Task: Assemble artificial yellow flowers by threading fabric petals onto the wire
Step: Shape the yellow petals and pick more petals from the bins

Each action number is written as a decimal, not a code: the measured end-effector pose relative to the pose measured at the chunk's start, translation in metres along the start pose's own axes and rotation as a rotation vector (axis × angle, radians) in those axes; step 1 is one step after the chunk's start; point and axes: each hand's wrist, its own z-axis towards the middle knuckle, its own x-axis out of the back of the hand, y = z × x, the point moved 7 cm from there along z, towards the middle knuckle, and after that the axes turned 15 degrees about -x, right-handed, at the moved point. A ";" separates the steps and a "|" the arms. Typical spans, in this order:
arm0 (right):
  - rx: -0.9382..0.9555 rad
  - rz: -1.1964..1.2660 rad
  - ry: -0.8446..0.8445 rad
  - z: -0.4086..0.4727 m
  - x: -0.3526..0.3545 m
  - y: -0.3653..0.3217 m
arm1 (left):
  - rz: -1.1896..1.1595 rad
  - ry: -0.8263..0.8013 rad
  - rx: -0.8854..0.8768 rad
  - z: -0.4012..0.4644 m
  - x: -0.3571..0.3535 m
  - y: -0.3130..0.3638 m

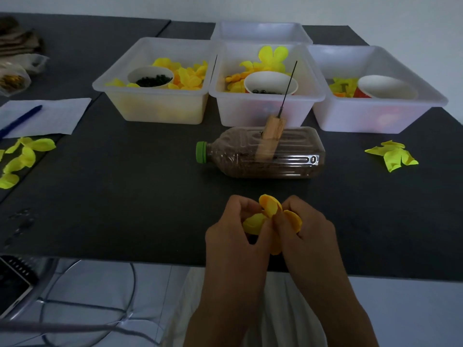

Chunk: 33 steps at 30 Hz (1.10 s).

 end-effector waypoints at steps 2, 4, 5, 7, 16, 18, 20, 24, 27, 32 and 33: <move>0.024 -0.030 0.018 -0.001 0.000 -0.001 | 0.032 -0.027 0.017 0.000 -0.002 0.000; 0.024 -0.062 0.016 -0.001 -0.001 -0.001 | 0.070 -0.021 0.015 0.000 -0.001 0.000; 0.019 -0.079 0.007 -0.001 -0.003 0.000 | 0.097 -0.013 0.010 0.000 0.000 0.000; 0.008 -0.111 -0.008 -0.001 -0.006 0.000 | 0.163 -0.033 0.000 0.001 0.002 0.002; 0.036 -0.107 0.049 -0.011 -0.014 -0.003 | 0.284 -0.088 -0.009 0.005 0.006 -0.001; 0.019 -0.067 0.037 -0.014 -0.015 -0.004 | 0.267 -0.058 -0.019 0.006 0.007 0.000; 0.005 -0.056 0.048 -0.015 -0.013 -0.004 | 0.240 -0.046 -0.029 0.006 0.007 0.000; -0.052 -0.098 0.028 -0.014 -0.014 -0.002 | 0.262 0.001 -0.043 0.003 0.008 0.003; -0.040 -0.047 0.060 -0.013 -0.013 0.000 | 0.377 -0.008 -0.075 0.001 0.005 0.006; 0.186 0.069 0.202 -0.015 0.002 -0.014 | 0.428 -0.029 -0.215 0.000 0.000 0.013; 0.188 0.059 0.207 -0.015 0.001 -0.014 | 0.425 0.023 -0.263 0.000 0.003 0.017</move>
